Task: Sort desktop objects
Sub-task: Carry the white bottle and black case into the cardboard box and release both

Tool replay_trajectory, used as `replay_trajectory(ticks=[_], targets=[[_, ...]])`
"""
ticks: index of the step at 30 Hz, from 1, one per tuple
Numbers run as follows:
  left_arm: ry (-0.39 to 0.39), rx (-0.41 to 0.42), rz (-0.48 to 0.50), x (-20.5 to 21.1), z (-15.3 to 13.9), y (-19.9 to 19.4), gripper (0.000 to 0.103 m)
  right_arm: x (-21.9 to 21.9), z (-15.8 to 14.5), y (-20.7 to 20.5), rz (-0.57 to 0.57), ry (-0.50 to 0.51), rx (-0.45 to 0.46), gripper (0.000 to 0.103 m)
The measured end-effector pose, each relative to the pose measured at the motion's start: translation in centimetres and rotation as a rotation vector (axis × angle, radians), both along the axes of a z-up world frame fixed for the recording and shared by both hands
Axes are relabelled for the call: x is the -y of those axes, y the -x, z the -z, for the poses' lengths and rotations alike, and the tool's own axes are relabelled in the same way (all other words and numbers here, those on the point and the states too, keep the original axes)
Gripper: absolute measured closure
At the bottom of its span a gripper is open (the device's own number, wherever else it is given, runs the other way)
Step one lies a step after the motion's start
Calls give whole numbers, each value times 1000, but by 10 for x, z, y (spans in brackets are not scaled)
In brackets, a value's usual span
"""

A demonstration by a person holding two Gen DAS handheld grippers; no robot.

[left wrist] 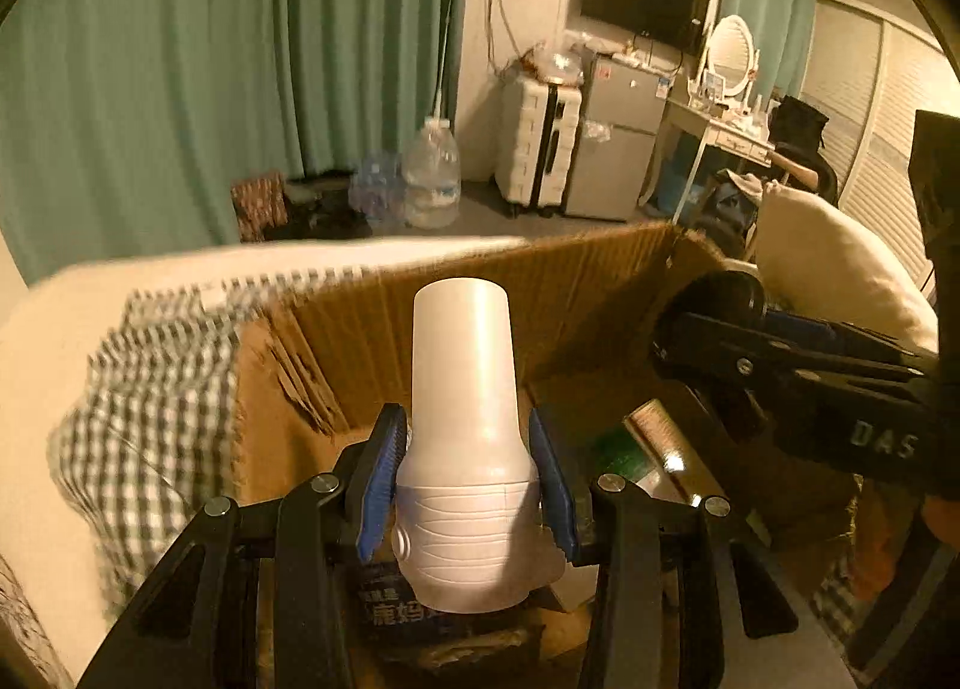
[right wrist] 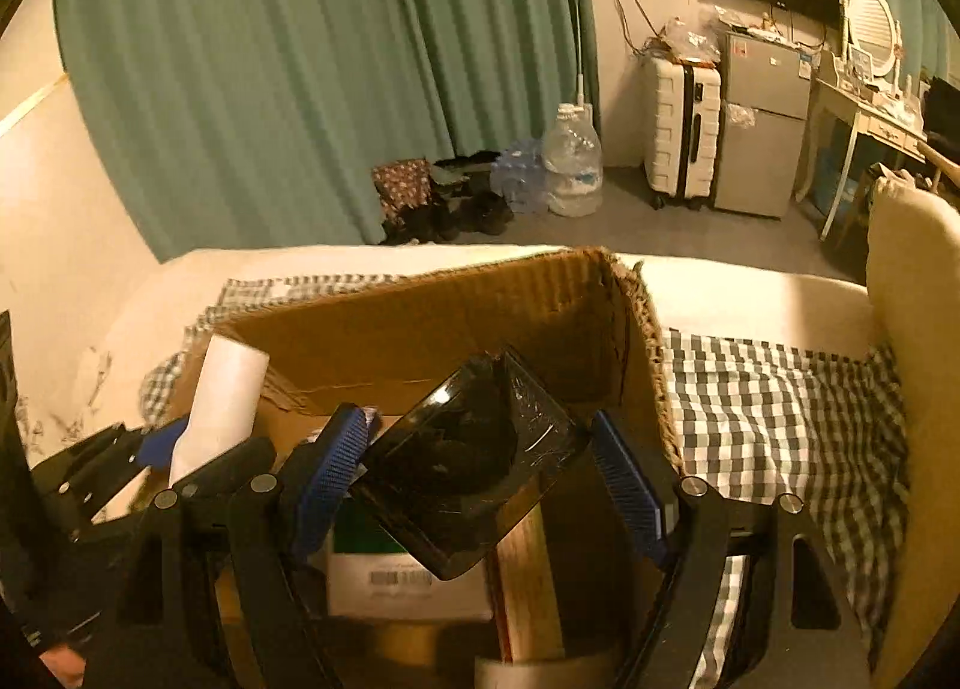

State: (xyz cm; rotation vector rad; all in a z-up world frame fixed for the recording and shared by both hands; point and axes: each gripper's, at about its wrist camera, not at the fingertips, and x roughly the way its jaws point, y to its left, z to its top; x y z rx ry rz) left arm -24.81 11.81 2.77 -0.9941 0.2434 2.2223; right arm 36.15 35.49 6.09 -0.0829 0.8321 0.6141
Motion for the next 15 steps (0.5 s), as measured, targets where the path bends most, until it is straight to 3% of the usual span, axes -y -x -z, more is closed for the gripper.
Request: replay_trajectory(ticks=[5,6,7,9,15], targets=[[4,23,23,0,10,2,59,0,4,-4,21,-1,-3,24],[-9,14,19,2,7,1,55,-1,3,-3,26,5,6,20],[-21,10,9,4,5,0,49,0,1,-1,36,12,20,18],[-26,19,-30,8,1,2,17,-3,-2,2,37,20,32,17],[-45,25,-96,37,-14,-10,17,7,-24,35,85,42,102,16]])
